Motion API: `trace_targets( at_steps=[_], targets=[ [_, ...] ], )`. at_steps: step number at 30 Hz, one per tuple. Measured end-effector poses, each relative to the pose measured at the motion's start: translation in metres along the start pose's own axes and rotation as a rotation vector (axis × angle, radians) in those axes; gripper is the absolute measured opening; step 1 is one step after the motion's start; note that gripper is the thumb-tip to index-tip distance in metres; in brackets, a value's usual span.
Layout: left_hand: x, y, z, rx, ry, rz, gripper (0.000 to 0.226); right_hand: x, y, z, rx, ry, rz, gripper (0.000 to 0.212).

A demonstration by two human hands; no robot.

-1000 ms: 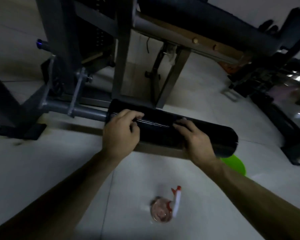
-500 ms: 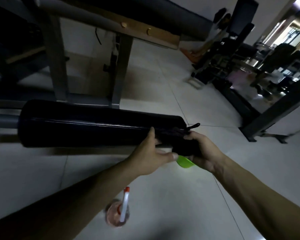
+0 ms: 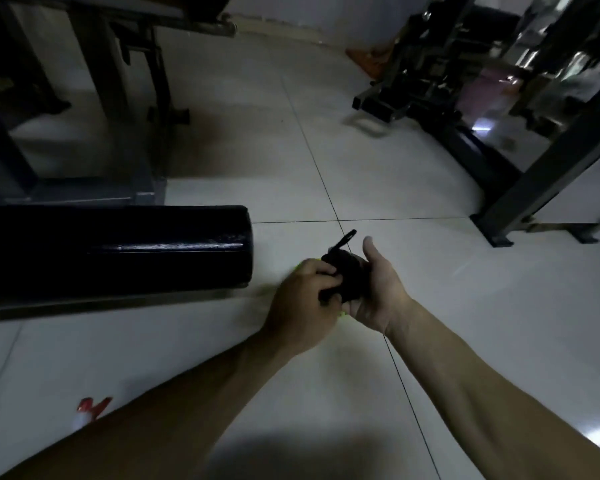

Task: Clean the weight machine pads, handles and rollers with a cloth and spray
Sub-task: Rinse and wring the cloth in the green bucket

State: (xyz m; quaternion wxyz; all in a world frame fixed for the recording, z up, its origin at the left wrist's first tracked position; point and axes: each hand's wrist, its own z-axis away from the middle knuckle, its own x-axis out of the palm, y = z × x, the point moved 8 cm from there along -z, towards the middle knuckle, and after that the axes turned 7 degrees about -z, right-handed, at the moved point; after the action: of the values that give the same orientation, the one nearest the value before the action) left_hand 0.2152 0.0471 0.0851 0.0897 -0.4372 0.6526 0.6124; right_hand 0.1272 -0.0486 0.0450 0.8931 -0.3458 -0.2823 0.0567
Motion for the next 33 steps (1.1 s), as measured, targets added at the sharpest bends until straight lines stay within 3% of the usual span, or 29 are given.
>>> trace_targets(
  at_steps=[3, 6, 8, 9, 11, 13, 15, 18, 22, 24, 26, 28, 33],
  targets=[
    [0.027, -0.010, -0.012, -0.051, -0.020, -0.093, 0.045, -0.027, -0.008, -0.030, -0.041, 0.070, 0.010, 0.035],
    [0.046, -0.047, -0.025, -0.427, -0.033, 0.110, 0.062, -0.047, -0.013, -0.060, -0.031, 0.056, -0.050, 0.038],
    [0.070, -0.063, -0.031, -0.658, -0.122, 0.445, 0.038, -0.051, -0.010, -0.077, 0.013, 0.021, -0.043, 0.037],
    [0.076, -0.070, -0.037, -0.688, -0.104, 0.453, 0.025, -0.054, -0.005, -0.087, 0.036, 0.000, -0.013, 0.037],
    [0.072, -0.082, -0.047, -0.652, -0.021, 0.313, 0.026, -0.058, -0.001, -0.097, 0.064, -0.027, 0.120, 0.034],
    [0.068, -0.082, -0.053, -0.608, -0.008, 0.181, 0.009, -0.060, -0.003, -0.101, 0.112, -0.063, 0.280, 0.031],
    [0.070, -0.082, -0.060, -0.536, -0.049, 0.079, 0.027, -0.061, -0.005, -0.098, 0.199, -0.094, 0.381, 0.026],
    [0.074, -0.082, -0.068, -0.520, -0.121, 0.087, 0.029, -0.060, -0.010, -0.093, 0.237, -0.116, 0.465, 0.019],
    [0.070, -0.121, -0.070, -0.628, -0.073, -0.054, 0.055, -0.072, -0.020, -0.107, 0.121, 0.019, 0.331, 0.029],
    [0.083, -0.149, -0.057, -0.742, -0.219, -0.185, 0.065, -0.076, -0.015, -0.109, 0.135, 0.049, 0.225, 0.036],
    [0.099, -0.165, -0.049, -0.732, -0.303, -0.187, 0.055, -0.075, -0.006, -0.106, 0.143, 0.024, 0.167, 0.043],
    [0.103, -0.162, -0.050, -0.664, -0.263, -0.164, 0.036, -0.075, 0.001, -0.098, 0.148, -0.001, 0.128, 0.042],
    [0.105, -0.140, -0.021, -0.618, -0.343, -0.122, 0.045, -0.081, 0.024, -0.077, 0.205, 0.051, 0.234, 0.043]
  ],
)
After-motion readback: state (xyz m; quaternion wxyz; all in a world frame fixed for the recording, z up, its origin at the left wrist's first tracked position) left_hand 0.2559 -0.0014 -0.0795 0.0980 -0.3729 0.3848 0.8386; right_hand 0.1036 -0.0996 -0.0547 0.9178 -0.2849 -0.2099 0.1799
